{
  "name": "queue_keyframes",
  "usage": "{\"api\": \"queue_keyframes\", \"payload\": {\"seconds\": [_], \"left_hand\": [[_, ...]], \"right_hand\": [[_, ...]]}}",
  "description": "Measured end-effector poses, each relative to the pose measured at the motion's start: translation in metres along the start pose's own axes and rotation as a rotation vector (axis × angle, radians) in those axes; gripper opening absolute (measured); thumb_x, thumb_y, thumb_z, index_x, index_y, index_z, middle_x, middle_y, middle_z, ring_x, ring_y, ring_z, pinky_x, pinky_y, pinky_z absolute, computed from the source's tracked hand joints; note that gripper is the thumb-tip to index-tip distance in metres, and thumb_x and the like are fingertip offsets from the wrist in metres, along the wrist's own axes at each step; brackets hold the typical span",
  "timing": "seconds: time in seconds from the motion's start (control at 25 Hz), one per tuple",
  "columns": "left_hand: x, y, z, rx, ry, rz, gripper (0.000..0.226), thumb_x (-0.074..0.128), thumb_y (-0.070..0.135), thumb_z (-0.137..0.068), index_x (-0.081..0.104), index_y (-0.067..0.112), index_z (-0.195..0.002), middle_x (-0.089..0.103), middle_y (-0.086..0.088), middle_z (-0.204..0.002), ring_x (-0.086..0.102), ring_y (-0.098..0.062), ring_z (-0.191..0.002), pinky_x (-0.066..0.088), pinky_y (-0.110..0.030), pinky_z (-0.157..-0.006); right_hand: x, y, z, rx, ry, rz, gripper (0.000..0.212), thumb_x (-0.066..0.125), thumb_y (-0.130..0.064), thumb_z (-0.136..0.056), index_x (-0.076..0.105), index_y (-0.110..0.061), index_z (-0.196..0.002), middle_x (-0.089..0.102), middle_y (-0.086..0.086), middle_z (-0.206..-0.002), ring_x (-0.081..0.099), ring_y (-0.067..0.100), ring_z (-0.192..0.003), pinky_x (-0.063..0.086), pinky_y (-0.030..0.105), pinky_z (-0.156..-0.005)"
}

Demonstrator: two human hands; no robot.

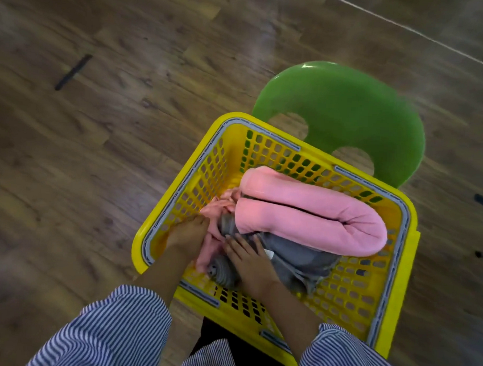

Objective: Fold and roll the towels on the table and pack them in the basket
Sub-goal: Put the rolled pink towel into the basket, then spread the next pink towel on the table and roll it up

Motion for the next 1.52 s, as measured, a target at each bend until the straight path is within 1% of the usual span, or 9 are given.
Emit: {"api": "queue_keyframes", "payload": {"seconds": [0.2, 0.36, 0.52, 0.64, 0.84, 0.92, 1.04, 1.2, 1.52], "left_hand": [[-0.006, 0.008, -0.001, -0.004, -0.08, -0.068, 0.031, 0.042, 0.022, -0.098, 0.049, 0.016, -0.128, 0.052, -0.007, -0.128, 0.054, -0.025, -0.116, 0.045, -0.035, -0.087], [-0.037, 0.021, 0.012, 0.07, -0.052, -0.092, 0.049, 0.041, 0.017, -0.097, 0.03, 0.017, -0.145, 0.041, -0.009, -0.138, 0.046, -0.03, -0.12, 0.045, -0.038, -0.086], [-0.076, 0.019, 0.024, 0.213, 0.199, -0.079, 0.045, 0.056, 0.002, -0.083, 0.05, 0.007, -0.127, 0.053, -0.016, -0.122, 0.055, -0.038, -0.105, 0.049, -0.042, -0.073], [-0.118, 0.012, 0.035, 0.349, 0.437, -0.14, 0.029, 0.055, 0.015, -0.074, 0.051, 0.009, -0.101, 0.064, -0.013, -0.091, 0.062, -0.032, -0.07, 0.052, -0.033, -0.049], [-0.186, 0.011, 0.067, 0.394, 0.637, -0.223, 0.023, 0.037, 0.017, -0.072, 0.046, 0.014, -0.093, 0.06, -0.005, -0.079, 0.055, -0.025, -0.057, 0.04, -0.025, -0.038], [-0.212, 0.008, 0.075, 0.381, 0.696, -0.203, 0.019, 0.036, 0.014, -0.073, 0.043, 0.015, -0.091, 0.057, -0.008, -0.079, 0.054, -0.028, -0.059, 0.045, -0.03, -0.038], [-0.259, 0.002, 0.091, 0.369, 0.796, -0.228, 0.021, 0.035, 0.012, -0.071, 0.047, 0.012, -0.088, 0.059, -0.011, -0.079, 0.056, -0.03, -0.059, 0.047, -0.035, -0.04], [-0.325, 0.001, 0.12, 0.372, 0.975, -0.208, 0.03, 0.036, 0.011, -0.068, 0.054, 0.006, -0.092, 0.059, -0.015, -0.083, 0.056, -0.033, -0.065, 0.049, -0.035, -0.046], [-0.444, 0.037, 0.138, 0.415, 1.23, -0.103, 0.027, 0.034, 0.009, -0.072, 0.051, 0.004, -0.092, 0.055, -0.019, -0.085, 0.056, -0.036, -0.069, 0.051, -0.043, -0.049]], "right_hand": [[0.005, -0.004, -0.004, -0.038, 0.004, 0.04, 0.067, 0.073, -0.027, -0.07, 0.049, -0.016, -0.131, 0.055, 0.001, -0.132, 0.036, 0.023, -0.135, 0.0, 0.059, -0.11], [-0.002, -0.002, 0.006, -0.001, -0.015, 0.057, 0.081, 0.085, -0.043, -0.043, 0.062, -0.022, -0.118, 0.065, -0.007, -0.117, 0.053, 0.018, -0.121, 0.025, 0.059, -0.105], [-0.03, 0.005, 0.013, -0.016, 0.059, -0.056, 0.083, 0.062, -0.03, -0.08, 0.016, -0.016, -0.148, 0.019, 0.002, -0.155, 0.006, 0.022, -0.144, -0.004, 0.058, -0.112], [-0.067, 0.003, 0.022, -0.027, 0.22, -0.249, 0.073, 0.053, -0.035, -0.082, 0.024, -0.015, -0.146, 0.028, 0.003, -0.151, 0.019, 0.024, -0.142, 0.005, 0.058, -0.113], [-0.135, -0.009, 0.019, 0.097, 0.389, -0.335, 0.071, 0.043, -0.05, -0.085, 0.026, -0.015, -0.144, 0.034, 0.005, -0.146, 0.03, 0.023, -0.135, 0.014, 0.047, -0.112], [-0.161, -0.016, 0.016, 0.129, 0.464, -0.331, 0.071, 0.049, -0.05, -0.085, 0.029, -0.014, -0.143, 0.04, 0.008, -0.139, 0.038, 0.027, -0.127, 0.028, 0.048, -0.103], [-0.196, -0.026, 0.019, 0.087, 0.604, -0.362, 0.061, 0.031, -0.046, -0.08, 0.051, -0.009, -0.123, 0.058, 0.016, -0.11, 0.056, 0.036, -0.102, 0.044, 0.045, -0.078], [-0.264, -0.018, 0.036, 0.071, 0.791, -0.623, 0.042, 0.031, -0.03, -0.081, 0.055, -0.008, -0.108, 0.064, 0.022, -0.094, 0.06, 0.039, -0.088, 0.041, 0.04, -0.066], [-0.42, 0.017, 0.121, 0.087, 1.292, -0.706, 0.033, 0.034, -0.025, -0.084, 0.055, -0.007, -0.102, 0.065, 0.021, -0.086, 0.06, 0.037, -0.079, 0.027, 0.028, -0.058]]}}
Point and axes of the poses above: each hand's wrist, its own z-axis away from the middle knuckle, its own x-axis out of the palm, y = z × x, the point moved 4 cm from there along -z, towards the middle knuckle
